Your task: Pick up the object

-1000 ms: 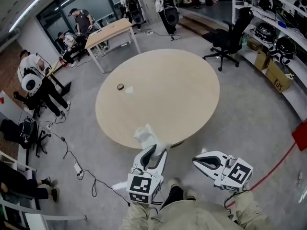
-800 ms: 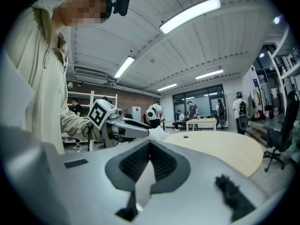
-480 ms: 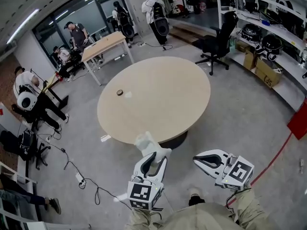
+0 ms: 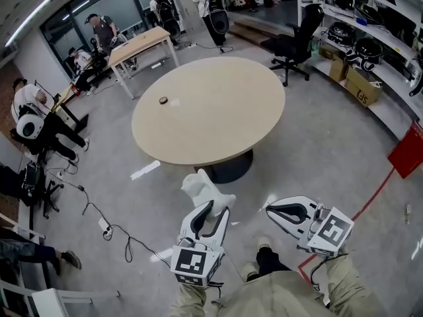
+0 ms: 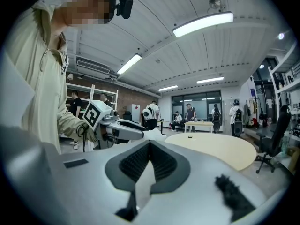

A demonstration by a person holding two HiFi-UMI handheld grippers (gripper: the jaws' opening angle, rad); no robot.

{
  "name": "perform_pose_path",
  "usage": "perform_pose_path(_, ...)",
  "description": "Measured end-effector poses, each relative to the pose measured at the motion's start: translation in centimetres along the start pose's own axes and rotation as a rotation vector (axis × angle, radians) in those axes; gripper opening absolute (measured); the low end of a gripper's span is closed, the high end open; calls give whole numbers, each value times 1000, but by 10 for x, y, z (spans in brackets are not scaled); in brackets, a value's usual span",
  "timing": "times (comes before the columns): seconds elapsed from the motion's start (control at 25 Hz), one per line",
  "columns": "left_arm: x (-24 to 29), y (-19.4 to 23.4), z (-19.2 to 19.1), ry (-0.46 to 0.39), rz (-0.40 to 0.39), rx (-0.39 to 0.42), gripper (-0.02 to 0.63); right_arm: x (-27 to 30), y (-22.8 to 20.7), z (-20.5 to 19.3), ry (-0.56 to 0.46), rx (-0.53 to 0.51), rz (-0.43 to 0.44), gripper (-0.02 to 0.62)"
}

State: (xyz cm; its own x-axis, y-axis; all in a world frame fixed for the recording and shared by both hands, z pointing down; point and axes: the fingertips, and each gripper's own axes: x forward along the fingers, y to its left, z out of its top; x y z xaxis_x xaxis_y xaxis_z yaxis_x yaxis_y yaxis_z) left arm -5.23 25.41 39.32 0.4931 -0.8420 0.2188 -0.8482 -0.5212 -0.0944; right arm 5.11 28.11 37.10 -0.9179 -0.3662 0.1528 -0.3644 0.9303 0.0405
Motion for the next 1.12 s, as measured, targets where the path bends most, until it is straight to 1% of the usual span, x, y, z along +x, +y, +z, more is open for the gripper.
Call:
perform_pose_path(0.12, -11, -6, 4, -5, 14, -6, 149, -5, 9, 2, -2, -3, 4, 3)
perform_pose_path(0.4, -17, -13, 11, -5, 44, -5, 149, -13, 9, 6, -26, 2, 9, 3)
perform_pose_path(0.48, -16, -15, 15, -1, 52, -9, 149, -17, 7, 8, -31, -6, 7, 3)
perform_pose_path(0.6, -8, -26, 18, 6, 46, -2, 149, -28, 0, 9, -19, -26, 2, 3)
perform_pose_path(0.8, 2, -39, 21, 13, 41, 7, 149, -41, -13, 11, -25, -31, 0, 3)
perform_pose_path(0.96, 8, -42, 28, 10, 54, -7, 149, -46, -20, 13, -25, -32, 11, 3)
perform_pose_path(1.12, 13, -41, 27, 14, 54, 9, 149, -45, -24, 15, -30, -36, 20, 3)
